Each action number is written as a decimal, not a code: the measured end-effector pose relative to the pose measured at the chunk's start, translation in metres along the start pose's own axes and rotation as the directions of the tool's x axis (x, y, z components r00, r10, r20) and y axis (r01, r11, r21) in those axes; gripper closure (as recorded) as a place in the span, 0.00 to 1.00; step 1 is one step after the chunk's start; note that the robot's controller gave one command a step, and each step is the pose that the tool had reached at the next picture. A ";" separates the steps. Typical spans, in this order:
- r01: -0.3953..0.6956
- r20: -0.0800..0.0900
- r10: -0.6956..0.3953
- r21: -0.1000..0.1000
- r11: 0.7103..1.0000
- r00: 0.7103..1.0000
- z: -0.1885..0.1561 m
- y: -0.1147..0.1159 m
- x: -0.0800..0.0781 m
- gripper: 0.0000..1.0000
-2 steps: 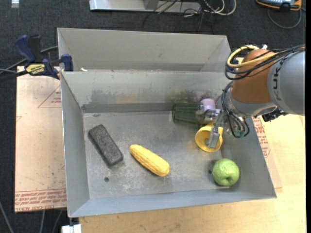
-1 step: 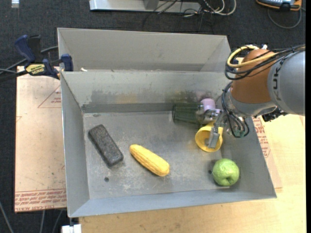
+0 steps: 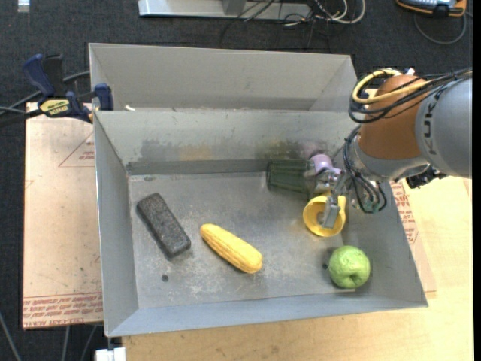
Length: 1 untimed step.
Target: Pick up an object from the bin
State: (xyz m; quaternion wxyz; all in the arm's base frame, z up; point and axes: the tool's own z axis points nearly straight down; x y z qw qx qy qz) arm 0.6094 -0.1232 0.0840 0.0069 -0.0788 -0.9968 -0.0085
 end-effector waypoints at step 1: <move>0.001 -0.003 -0.001 -0.003 1.000 1.000 -0.020 0.002 0.001 1.00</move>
Offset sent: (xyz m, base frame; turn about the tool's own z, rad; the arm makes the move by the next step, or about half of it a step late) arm 0.0001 0.0000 0.0626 0.0000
